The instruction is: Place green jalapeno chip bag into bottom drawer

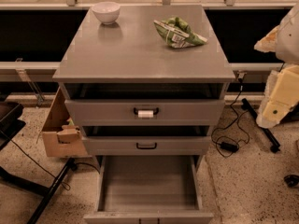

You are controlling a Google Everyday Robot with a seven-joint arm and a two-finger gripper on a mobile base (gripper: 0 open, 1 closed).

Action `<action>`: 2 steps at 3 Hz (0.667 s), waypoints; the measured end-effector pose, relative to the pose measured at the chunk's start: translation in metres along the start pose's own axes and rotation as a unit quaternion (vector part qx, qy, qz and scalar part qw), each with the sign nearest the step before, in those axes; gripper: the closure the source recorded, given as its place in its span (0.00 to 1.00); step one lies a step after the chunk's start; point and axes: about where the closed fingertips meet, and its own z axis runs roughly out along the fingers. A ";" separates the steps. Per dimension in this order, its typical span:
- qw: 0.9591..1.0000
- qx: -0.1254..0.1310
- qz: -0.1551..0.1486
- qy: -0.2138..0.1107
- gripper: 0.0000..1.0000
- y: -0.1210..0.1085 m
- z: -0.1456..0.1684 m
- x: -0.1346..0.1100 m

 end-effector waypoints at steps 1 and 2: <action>1.000 0.000 0.000 0.000 0.00 0.000 0.000 0.000; 0.999 0.003 -0.006 -0.044 0.00 -0.023 0.018 -0.012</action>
Offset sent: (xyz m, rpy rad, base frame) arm 0.1265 0.0321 -0.0359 0.3404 -0.1232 0.1385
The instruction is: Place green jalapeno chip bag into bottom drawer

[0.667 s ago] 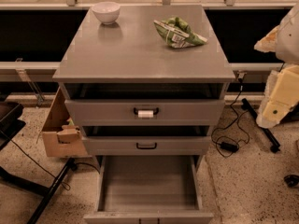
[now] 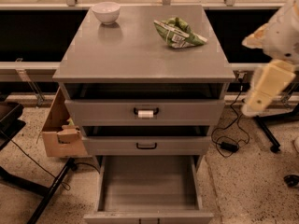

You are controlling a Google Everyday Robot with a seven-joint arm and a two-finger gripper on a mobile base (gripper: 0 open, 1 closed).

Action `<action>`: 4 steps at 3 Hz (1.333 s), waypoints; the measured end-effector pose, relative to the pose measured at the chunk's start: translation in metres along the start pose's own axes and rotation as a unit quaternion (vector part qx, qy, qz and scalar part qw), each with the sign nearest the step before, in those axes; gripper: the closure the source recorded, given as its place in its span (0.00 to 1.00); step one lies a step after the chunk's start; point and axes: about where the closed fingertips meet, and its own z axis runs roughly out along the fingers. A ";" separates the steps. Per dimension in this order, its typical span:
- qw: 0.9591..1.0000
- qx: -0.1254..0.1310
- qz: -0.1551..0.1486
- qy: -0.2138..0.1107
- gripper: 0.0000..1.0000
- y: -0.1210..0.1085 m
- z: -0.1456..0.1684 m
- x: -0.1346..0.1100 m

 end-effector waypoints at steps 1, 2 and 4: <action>0.990 0.031 0.020 -0.134 0.00 -0.085 0.044 -0.036; 0.972 0.040 0.054 -0.224 0.00 -0.144 0.069 -0.063; 0.954 0.069 0.068 -0.283 0.00 -0.203 0.086 -0.092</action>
Offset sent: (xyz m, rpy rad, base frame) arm 0.2485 0.0464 0.0007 0.6687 -0.2384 -0.0413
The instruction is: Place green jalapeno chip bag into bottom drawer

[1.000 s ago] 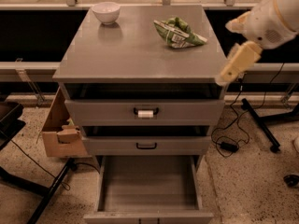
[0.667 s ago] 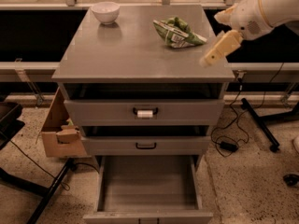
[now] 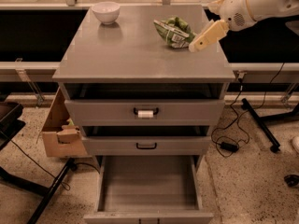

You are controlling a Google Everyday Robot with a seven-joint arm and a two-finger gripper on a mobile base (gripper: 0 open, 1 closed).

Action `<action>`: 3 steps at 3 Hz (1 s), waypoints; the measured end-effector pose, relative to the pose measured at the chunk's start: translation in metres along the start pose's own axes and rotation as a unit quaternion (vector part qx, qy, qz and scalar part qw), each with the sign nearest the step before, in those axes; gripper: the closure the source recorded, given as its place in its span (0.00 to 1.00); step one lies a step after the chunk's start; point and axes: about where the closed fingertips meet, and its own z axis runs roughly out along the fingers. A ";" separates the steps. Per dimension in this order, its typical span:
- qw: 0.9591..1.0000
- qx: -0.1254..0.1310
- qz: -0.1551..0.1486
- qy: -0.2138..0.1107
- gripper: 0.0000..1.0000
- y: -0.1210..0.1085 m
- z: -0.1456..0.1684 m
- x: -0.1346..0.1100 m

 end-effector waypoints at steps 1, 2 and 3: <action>1.000 0.021 -0.015 0.001 0.00 -0.028 0.019 -0.001; 0.998 0.041 -0.035 0.019 0.00 -0.068 0.068 0.001; 0.997 0.052 -0.048 0.041 0.00 -0.087 0.099 0.003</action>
Offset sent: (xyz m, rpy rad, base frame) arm 0.1513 0.0116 -0.0128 -0.0999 -0.1286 -0.0510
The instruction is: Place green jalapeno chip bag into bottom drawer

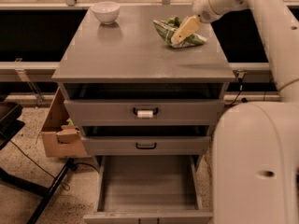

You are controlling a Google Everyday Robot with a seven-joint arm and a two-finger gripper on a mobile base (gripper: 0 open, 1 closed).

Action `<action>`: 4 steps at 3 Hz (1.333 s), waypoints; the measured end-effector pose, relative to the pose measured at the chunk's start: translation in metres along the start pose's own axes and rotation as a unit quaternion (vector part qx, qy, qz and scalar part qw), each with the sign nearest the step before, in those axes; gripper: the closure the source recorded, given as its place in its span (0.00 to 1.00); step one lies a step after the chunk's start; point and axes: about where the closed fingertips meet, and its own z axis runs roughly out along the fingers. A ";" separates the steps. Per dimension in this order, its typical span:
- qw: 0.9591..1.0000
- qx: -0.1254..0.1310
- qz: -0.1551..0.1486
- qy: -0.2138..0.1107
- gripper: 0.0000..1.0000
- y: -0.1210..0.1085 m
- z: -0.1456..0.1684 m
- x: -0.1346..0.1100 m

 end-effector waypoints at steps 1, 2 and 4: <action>0.999 0.003 0.003 0.032 0.00 -0.006 0.033 0.015; 0.999 -0.002 0.020 0.047 0.18 -0.005 0.054 0.028; 0.999 -0.002 0.023 0.049 0.72 -0.004 0.059 0.031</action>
Offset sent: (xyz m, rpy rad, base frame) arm 0.0662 -0.0032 -0.0615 -0.0533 0.1026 -0.1029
